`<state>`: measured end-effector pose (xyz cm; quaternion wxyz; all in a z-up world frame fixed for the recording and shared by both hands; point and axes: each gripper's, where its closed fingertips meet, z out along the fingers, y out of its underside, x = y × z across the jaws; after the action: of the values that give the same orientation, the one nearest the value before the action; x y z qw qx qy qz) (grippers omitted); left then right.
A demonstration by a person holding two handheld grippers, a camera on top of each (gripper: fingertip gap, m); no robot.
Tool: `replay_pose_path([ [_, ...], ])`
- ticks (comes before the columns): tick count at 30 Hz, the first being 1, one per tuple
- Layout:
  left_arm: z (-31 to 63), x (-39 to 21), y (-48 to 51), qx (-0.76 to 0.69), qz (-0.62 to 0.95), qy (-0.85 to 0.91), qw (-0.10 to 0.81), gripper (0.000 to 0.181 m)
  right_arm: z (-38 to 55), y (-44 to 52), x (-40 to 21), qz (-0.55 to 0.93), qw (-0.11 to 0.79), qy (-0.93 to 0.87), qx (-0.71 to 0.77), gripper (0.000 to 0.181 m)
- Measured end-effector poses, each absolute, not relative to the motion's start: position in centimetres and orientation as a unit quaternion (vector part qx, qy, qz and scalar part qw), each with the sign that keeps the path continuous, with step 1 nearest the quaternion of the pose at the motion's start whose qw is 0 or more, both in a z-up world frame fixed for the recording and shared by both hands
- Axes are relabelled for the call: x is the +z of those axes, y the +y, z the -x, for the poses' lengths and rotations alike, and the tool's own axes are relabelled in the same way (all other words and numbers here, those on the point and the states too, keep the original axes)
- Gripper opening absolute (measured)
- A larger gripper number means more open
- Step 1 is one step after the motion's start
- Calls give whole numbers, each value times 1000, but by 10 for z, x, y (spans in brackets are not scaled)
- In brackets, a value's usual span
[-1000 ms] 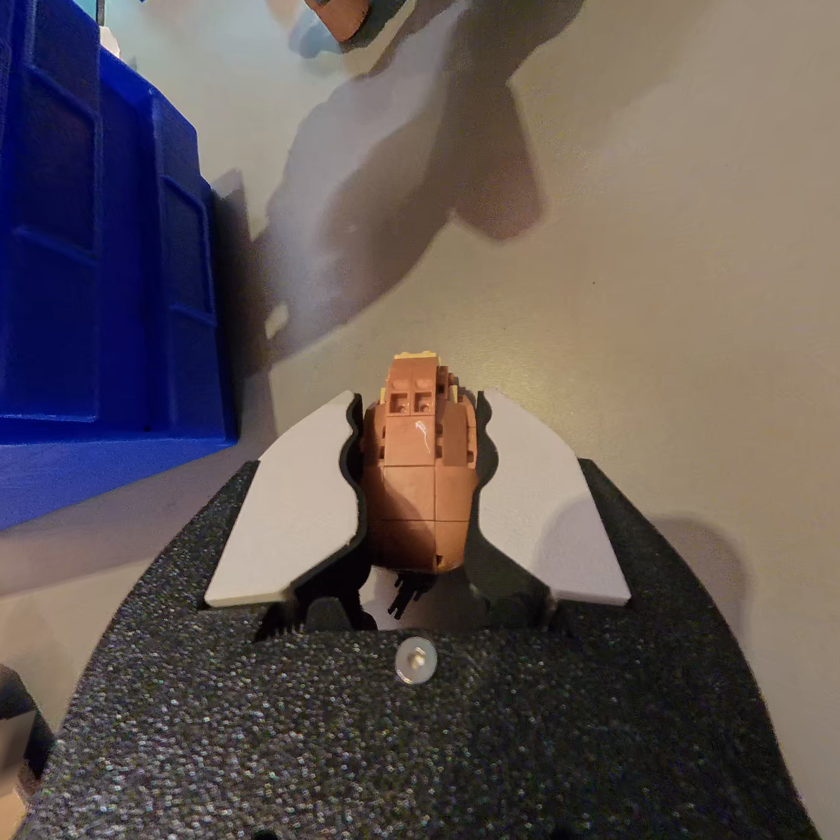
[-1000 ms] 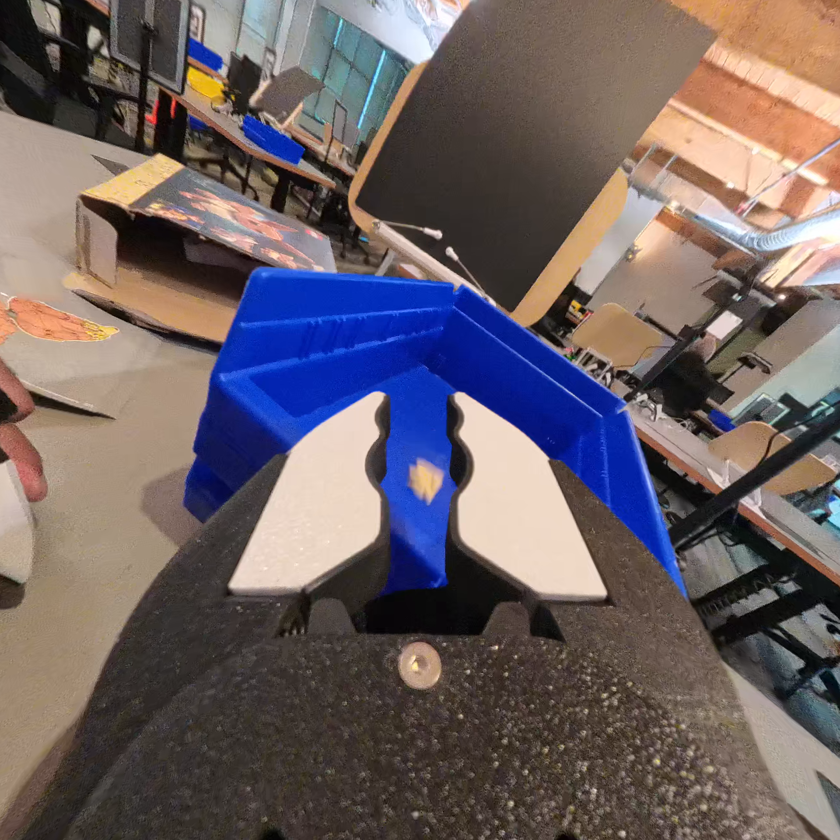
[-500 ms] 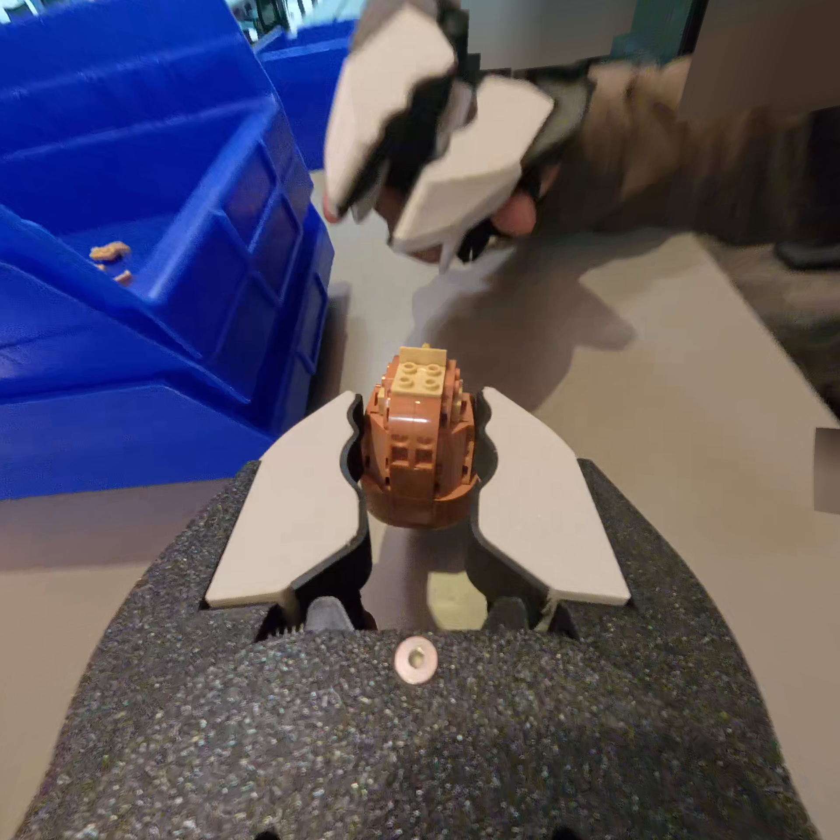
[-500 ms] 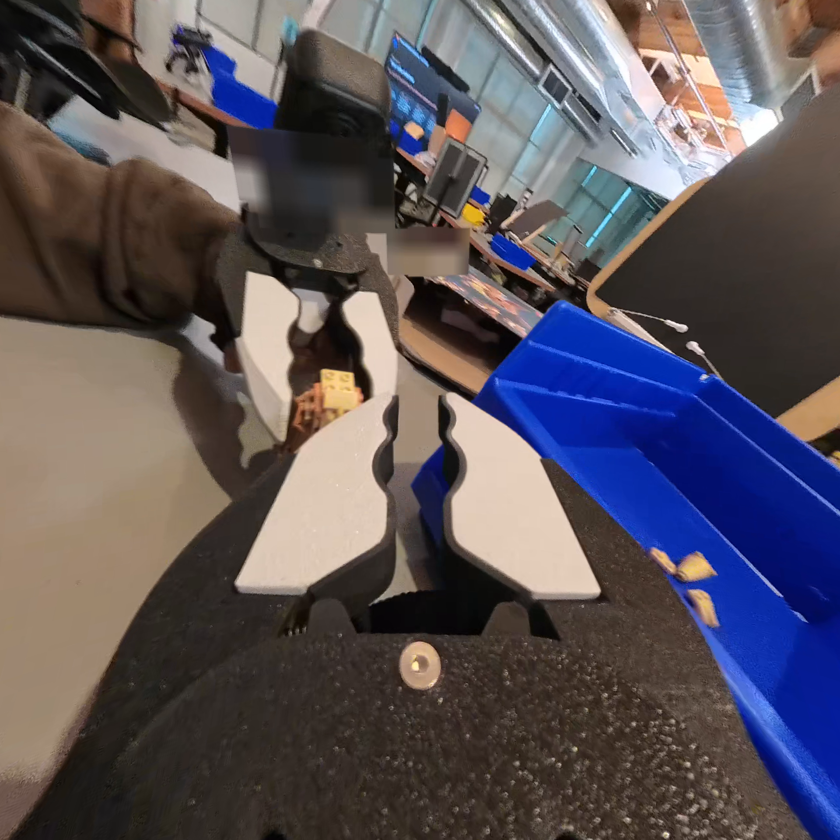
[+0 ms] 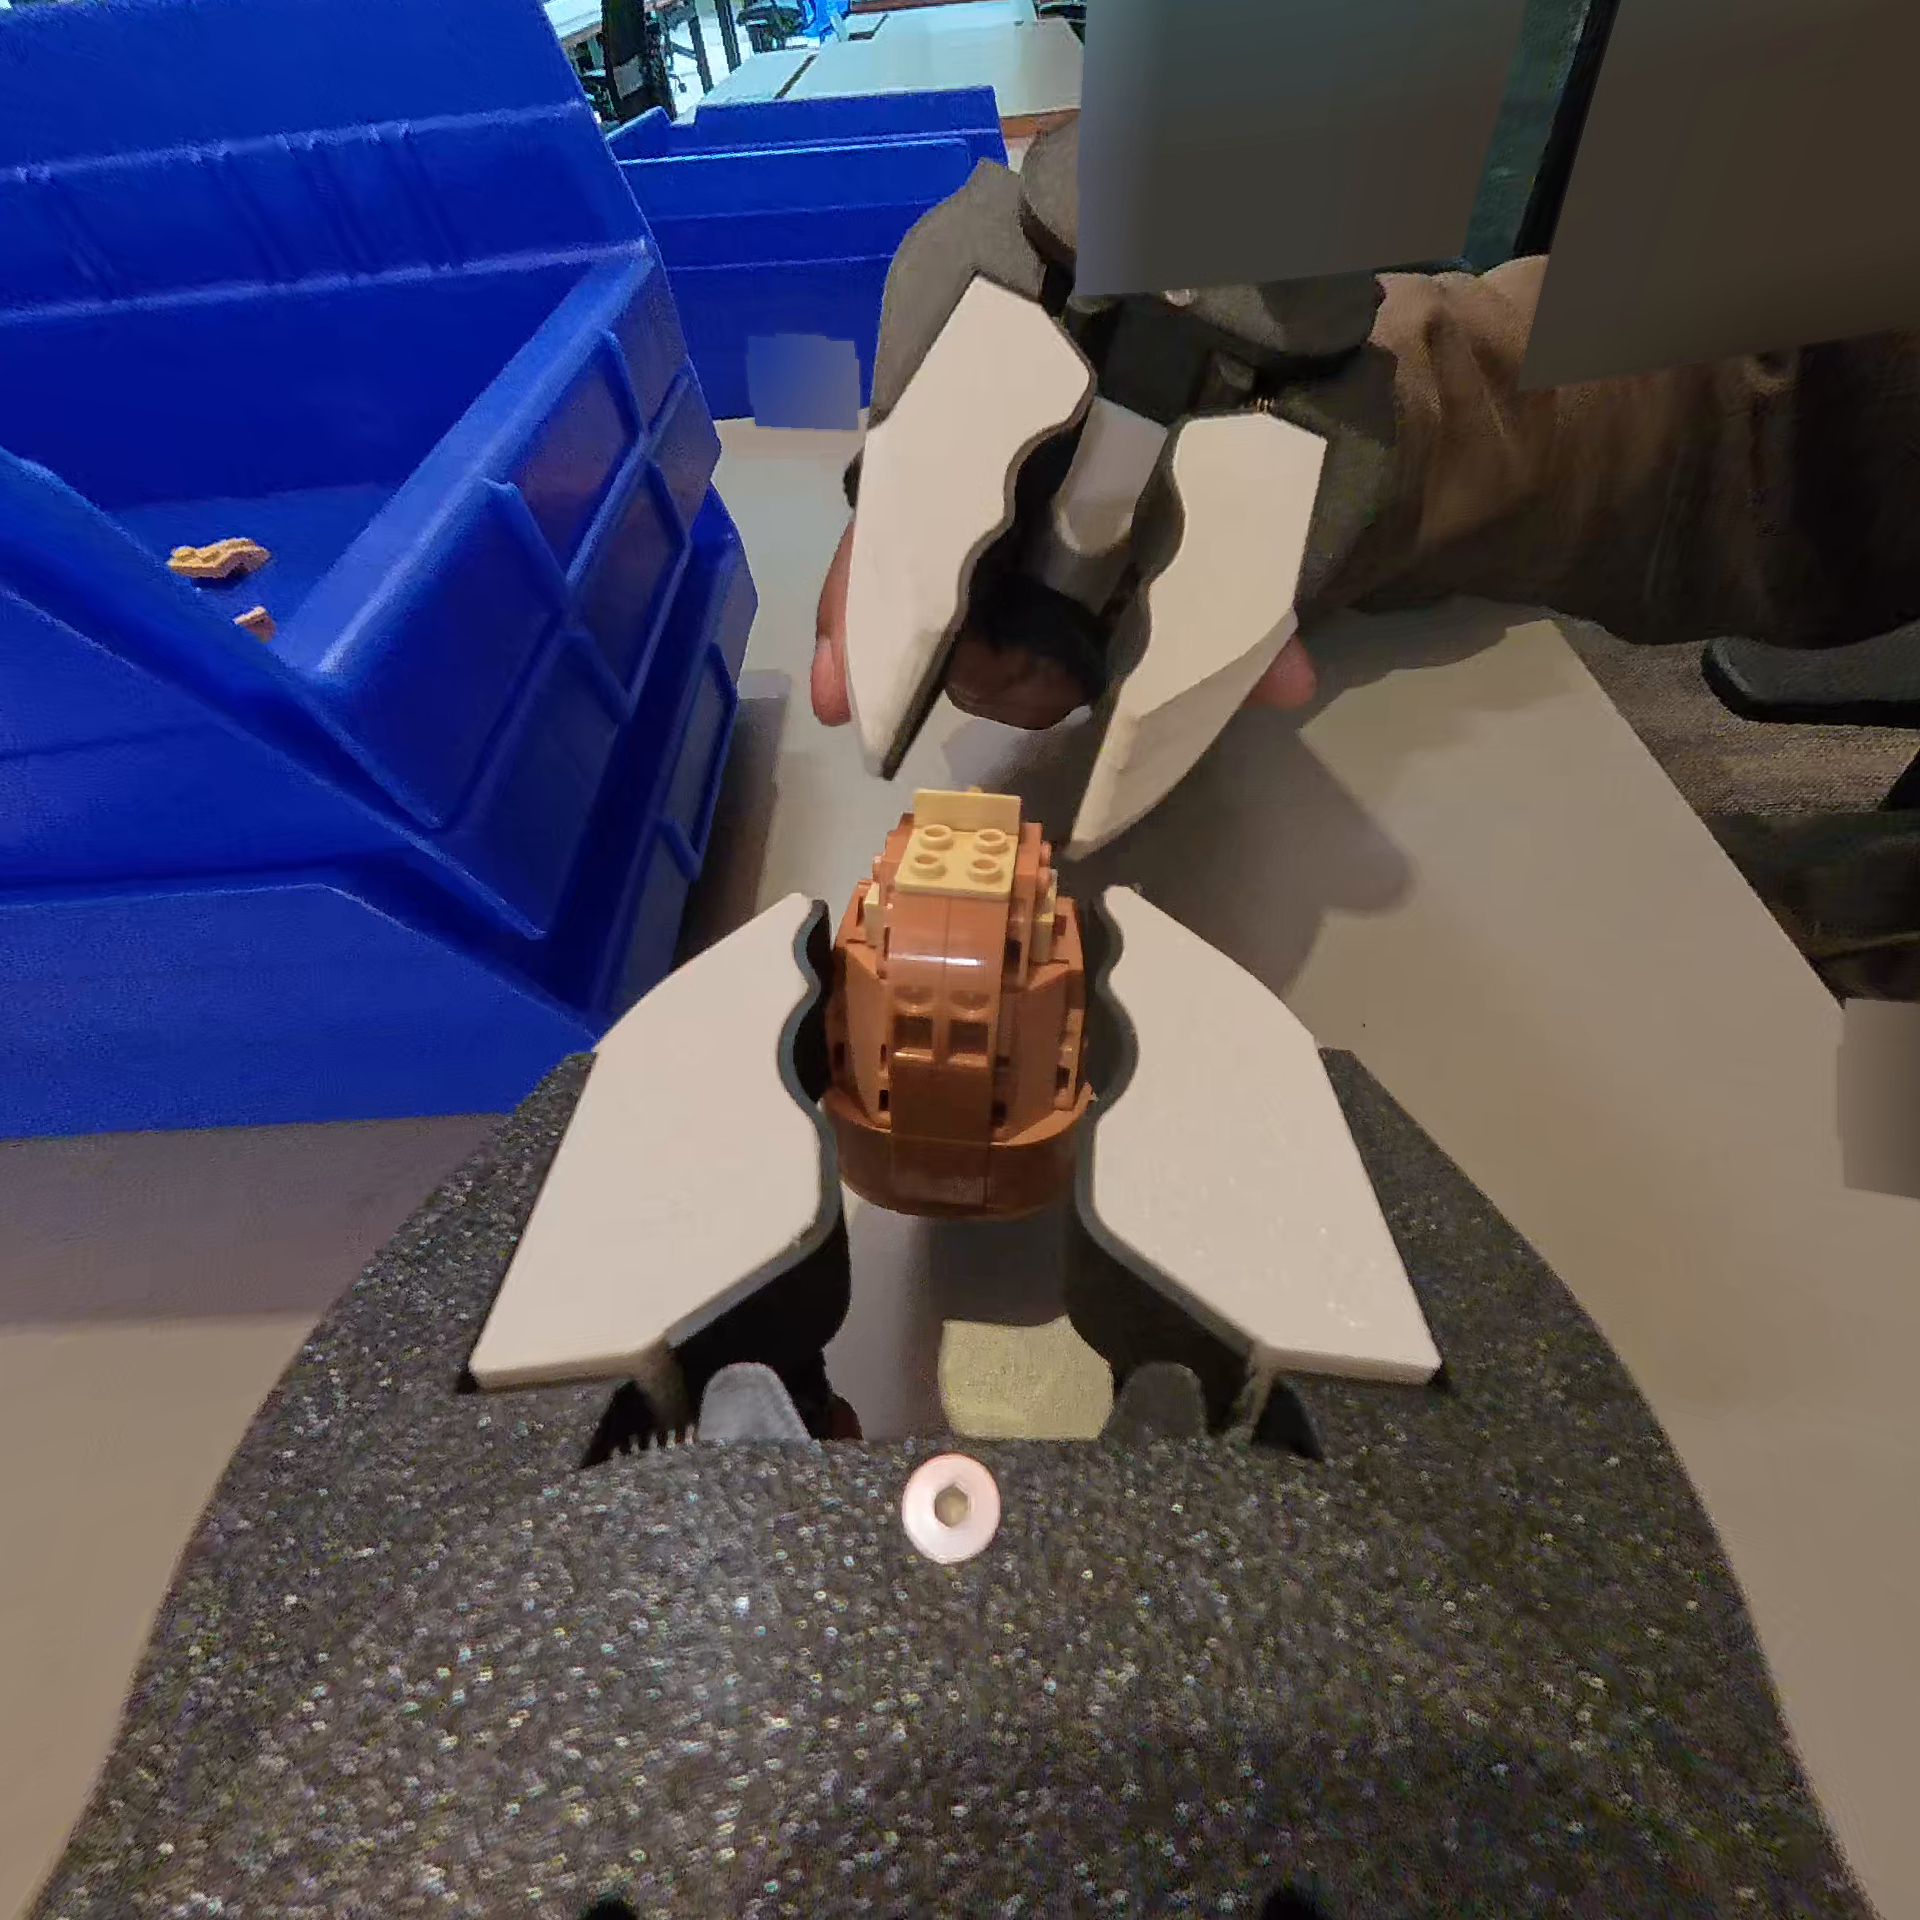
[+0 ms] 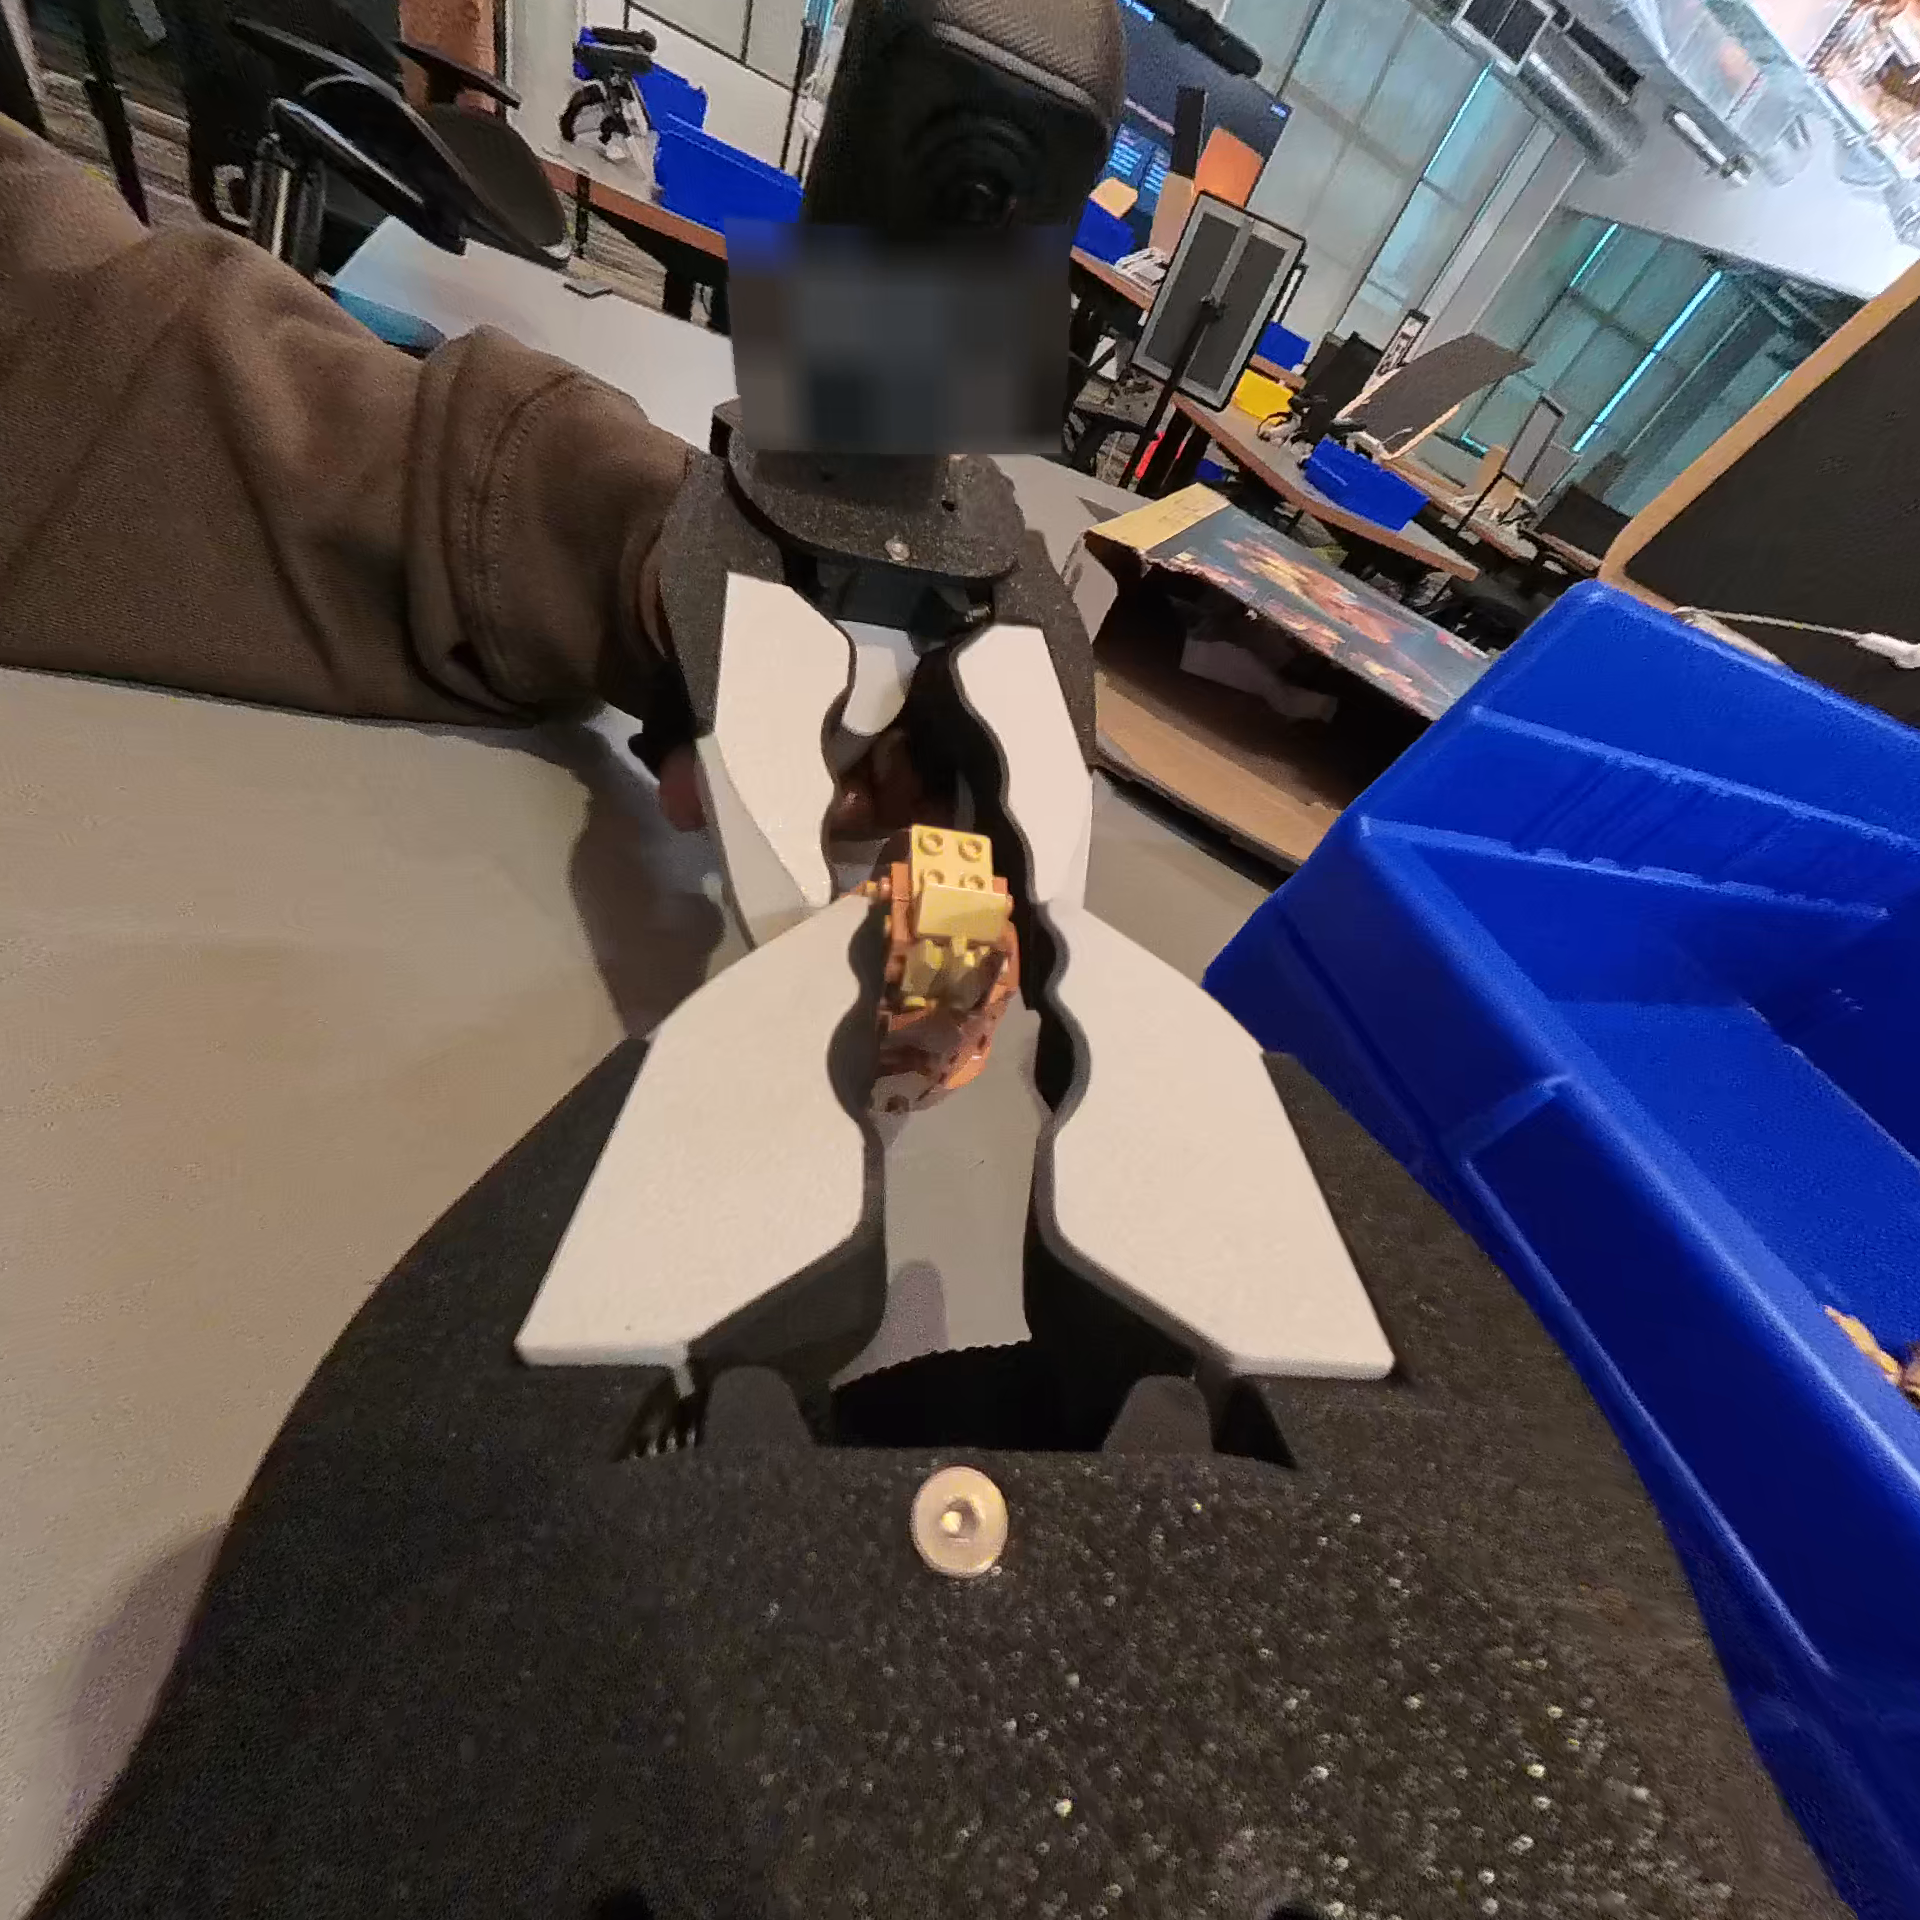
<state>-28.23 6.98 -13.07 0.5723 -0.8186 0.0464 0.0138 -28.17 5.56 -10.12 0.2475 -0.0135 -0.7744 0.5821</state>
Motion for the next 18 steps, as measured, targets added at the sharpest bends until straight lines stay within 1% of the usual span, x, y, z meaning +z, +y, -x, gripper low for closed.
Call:
replay_pose_path([
  [10,283,-138,73,21,826,46,561,47,284,55,-113,24,231,-791,566,27],
  [18,288,-151,72,52,847,49,526,47,287,57,-117,25,232,-797,558,21],
])
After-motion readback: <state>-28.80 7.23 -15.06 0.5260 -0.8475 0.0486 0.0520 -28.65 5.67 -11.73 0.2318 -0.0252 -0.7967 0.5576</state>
